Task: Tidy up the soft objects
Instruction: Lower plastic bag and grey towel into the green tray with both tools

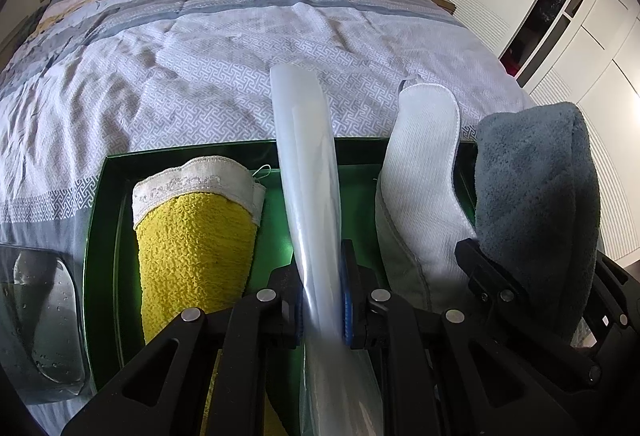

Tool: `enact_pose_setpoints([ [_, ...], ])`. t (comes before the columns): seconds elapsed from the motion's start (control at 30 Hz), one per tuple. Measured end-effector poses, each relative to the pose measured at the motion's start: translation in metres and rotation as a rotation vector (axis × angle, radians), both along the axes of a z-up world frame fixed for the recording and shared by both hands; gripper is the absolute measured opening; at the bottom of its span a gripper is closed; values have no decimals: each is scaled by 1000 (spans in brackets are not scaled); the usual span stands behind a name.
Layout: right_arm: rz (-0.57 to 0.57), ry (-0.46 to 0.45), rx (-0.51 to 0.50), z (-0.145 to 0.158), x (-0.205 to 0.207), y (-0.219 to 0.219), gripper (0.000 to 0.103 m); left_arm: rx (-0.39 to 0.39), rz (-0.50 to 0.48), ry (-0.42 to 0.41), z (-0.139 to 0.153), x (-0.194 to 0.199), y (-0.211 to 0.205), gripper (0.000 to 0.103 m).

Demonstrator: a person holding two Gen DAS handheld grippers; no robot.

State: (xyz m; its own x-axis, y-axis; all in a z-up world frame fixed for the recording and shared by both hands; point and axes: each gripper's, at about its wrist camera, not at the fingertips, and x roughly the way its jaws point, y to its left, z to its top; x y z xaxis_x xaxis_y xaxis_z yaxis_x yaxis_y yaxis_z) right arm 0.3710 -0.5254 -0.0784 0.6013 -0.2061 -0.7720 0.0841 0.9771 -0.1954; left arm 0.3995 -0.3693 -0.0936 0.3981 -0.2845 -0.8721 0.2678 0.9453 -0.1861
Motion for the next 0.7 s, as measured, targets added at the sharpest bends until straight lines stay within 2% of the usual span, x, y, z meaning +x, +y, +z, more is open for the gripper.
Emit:
enact_pose_setpoints([
  [0.7,3,0,-14,-2,1,-1,30,1,-1,-1,-4,-1,0,11],
])
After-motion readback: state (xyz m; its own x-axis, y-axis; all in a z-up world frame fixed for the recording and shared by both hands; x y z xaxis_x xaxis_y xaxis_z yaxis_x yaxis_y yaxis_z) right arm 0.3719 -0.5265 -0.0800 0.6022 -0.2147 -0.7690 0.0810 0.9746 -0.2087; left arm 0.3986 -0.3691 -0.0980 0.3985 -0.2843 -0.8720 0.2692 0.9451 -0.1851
